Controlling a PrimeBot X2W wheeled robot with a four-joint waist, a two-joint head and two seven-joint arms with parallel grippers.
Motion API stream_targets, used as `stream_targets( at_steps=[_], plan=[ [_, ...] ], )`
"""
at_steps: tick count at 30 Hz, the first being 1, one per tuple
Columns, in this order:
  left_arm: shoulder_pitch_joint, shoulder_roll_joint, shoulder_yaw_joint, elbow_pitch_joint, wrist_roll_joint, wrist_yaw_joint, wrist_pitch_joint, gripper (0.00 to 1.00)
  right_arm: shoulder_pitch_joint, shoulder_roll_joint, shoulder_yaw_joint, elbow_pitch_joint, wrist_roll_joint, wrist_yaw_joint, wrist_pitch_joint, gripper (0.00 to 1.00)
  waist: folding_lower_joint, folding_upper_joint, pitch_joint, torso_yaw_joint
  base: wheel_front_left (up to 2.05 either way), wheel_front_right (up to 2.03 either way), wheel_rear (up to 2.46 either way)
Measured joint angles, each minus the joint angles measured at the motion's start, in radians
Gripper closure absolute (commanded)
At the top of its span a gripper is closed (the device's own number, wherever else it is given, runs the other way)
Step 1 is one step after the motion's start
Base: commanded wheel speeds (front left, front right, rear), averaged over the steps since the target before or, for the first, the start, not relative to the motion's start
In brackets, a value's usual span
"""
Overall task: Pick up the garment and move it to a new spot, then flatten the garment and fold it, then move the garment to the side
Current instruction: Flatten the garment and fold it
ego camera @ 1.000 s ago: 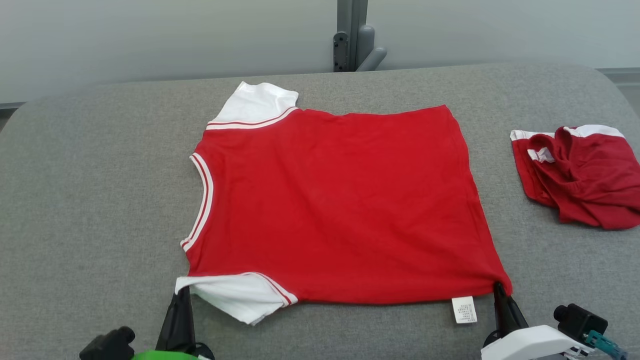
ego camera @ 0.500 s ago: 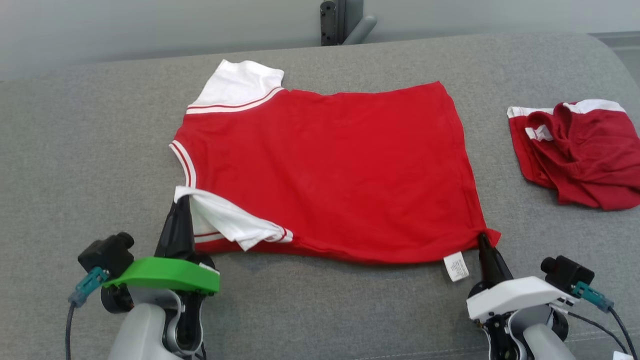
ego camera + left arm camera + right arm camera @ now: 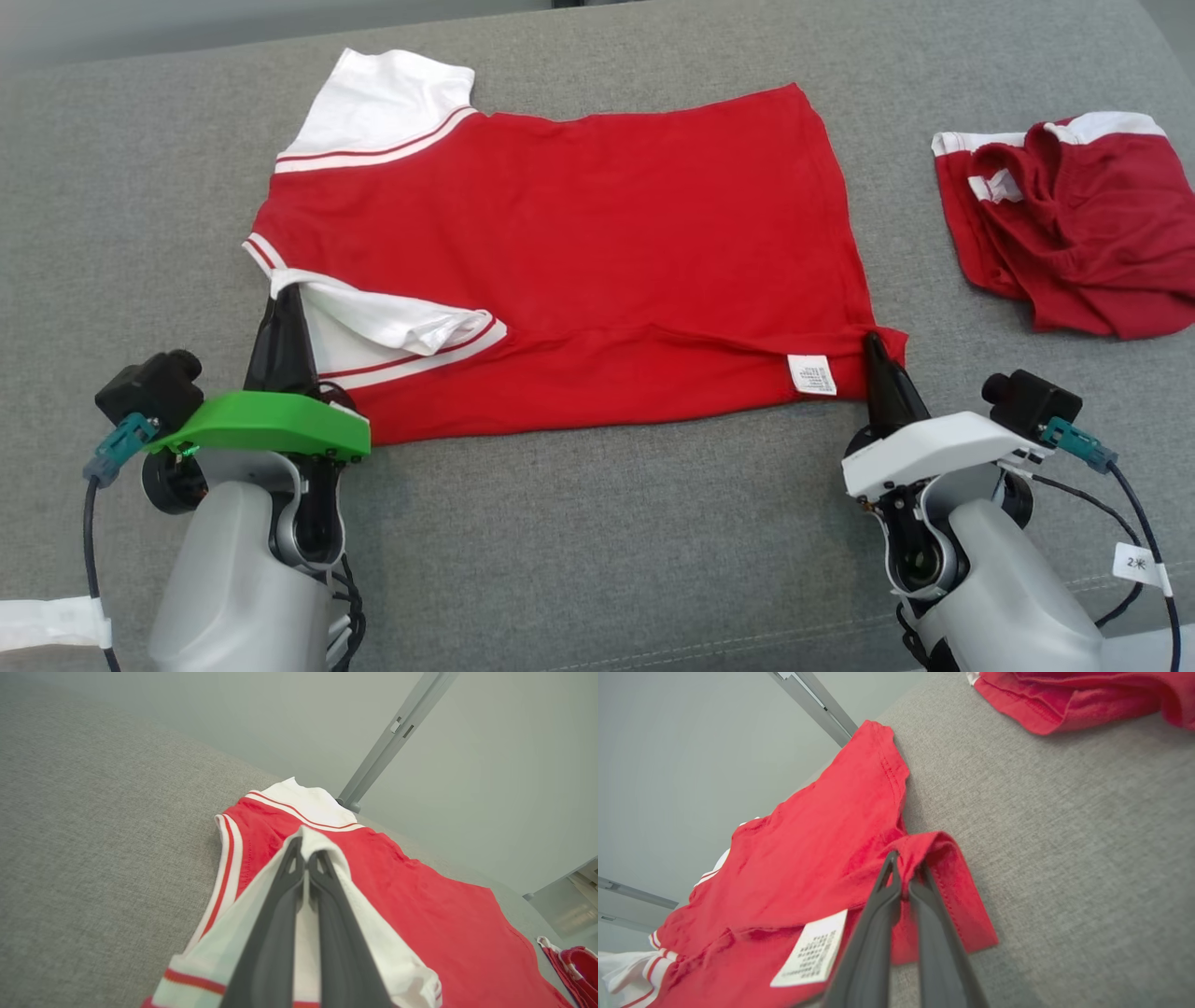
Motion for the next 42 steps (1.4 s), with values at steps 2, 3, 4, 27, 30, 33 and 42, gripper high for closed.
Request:
stream_targets(
  at_steps=[2,3,4,27,30,33,42],
  plan=[
    [-0.015,0.000,0.010,0.014,0.004,0.000,0.000,1.00,-0.019,0.000,0.016,0.017,-0.010,0.000,0.000,1.00,0.0000,0.0000,0.008,-0.007,0.00,0.00,0.00],
    [-0.021,0.000,0.012,0.019,0.004,0.000,0.000,1.00,-0.030,0.001,0.020,0.021,-0.015,0.000,0.000,1.00,0.0000,0.0000,0.012,-0.010,0.00,0.00,0.00],
    [-0.025,0.000,0.014,0.024,0.007,0.000,0.000,1.00,-0.041,0.000,0.024,0.026,-0.018,0.000,0.000,1.00,0.0000,0.0000,0.014,-0.012,0.00,0.00,0.00],
    [0.068,0.000,0.085,-0.075,0.030,0.033,0.000,0.00,0.017,-0.001,-0.117,-0.138,-0.190,0.000,0.000,0.00,0.0000,0.0000,-0.033,-0.002,0.00,0.00,0.00],
    [0.126,0.000,0.092,-0.090,0.026,0.031,0.000,0.00,0.082,0.000,-0.142,-0.186,-0.216,0.000,0.000,0.00,0.0000,0.0000,-0.054,0.002,0.00,0.00,0.00],
    [0.178,0.000,0.077,-0.068,0.028,0.031,0.000,0.00,0.140,0.000,-0.154,-0.221,-0.246,0.000,0.000,0.00,0.0000,0.0000,-0.076,0.006,0.00,0.00,0.00],
    [0.213,0.000,0.033,0.088,0.030,0.052,0.021,0.00,0.225,0.000,-0.138,-0.269,-0.275,0.000,0.000,0.00,0.0000,0.0001,-0.116,0.005,0.00,0.00,0.00]
  ],
)
